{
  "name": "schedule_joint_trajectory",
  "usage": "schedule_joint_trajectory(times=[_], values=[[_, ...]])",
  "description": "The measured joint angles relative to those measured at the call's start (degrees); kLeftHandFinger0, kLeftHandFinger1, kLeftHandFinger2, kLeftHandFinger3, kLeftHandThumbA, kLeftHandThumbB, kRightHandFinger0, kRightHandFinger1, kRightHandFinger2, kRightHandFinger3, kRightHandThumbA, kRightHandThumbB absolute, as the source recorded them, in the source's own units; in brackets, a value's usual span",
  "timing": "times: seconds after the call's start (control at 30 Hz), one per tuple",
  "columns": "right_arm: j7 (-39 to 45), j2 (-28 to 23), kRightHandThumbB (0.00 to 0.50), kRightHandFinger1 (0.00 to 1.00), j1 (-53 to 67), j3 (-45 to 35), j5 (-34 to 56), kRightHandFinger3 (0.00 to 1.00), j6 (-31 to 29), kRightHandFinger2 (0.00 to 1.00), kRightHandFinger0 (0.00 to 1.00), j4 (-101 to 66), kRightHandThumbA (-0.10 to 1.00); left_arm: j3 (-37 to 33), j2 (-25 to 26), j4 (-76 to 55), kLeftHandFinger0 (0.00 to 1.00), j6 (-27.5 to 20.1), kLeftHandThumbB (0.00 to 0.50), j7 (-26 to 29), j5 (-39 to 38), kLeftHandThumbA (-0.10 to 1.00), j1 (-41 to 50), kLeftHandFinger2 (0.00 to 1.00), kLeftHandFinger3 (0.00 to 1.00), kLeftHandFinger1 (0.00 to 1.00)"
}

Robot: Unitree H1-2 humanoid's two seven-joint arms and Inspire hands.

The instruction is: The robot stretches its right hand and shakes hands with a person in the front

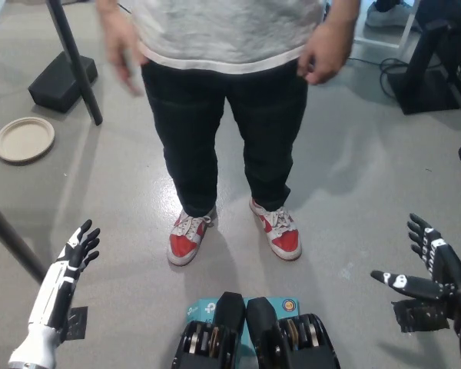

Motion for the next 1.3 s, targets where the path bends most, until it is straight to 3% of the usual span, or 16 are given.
schedule_joint_trajectory(times=[0.73, 1.13, 1.2, 1.3], values=[[0.0, 0.6, 0.213, 1.00, -0.8, 1.2, 2.9, 1.00, -7.9, 1.00, 1.00, 1.5, 1.00, 0.2, 0.4, 0.0, 1.00, -0.2, 0.143, 0.0, -0.9, 1.00, 0.0, 1.00, 1.00, 1.00], [-0.7, 0.1, 0.179, 1.00, -0.8, 2.0, 2.0, 1.00, -9.0, 1.00, 1.00, 1.8, 1.00, 0.1, 0.4, 0.1, 1.00, -0.3, 0.143, 0.0, -1.0, 1.00, -0.1, 1.00, 1.00, 1.00], [-0.8, -0.1, 0.161, 1.00, -0.8, 2.1, 1.8, 1.00, -9.2, 1.00, 1.00, 1.8, 1.00, 0.1, 0.4, 0.1, 1.00, -0.3, 0.155, 0.0, -1.0, 1.00, -0.1, 1.00, 1.00, 1.00], [-0.9, -0.4, 0.175, 1.00, -0.8, 2.4, 1.2, 1.00, -9.3, 1.00, 1.00, 1.8, 1.00, 0.1, 0.4, 0.1, 1.00, -0.2, 0.172, 0.0, -1.1, 1.00, -0.1, 1.00, 1.00, 1.00]])
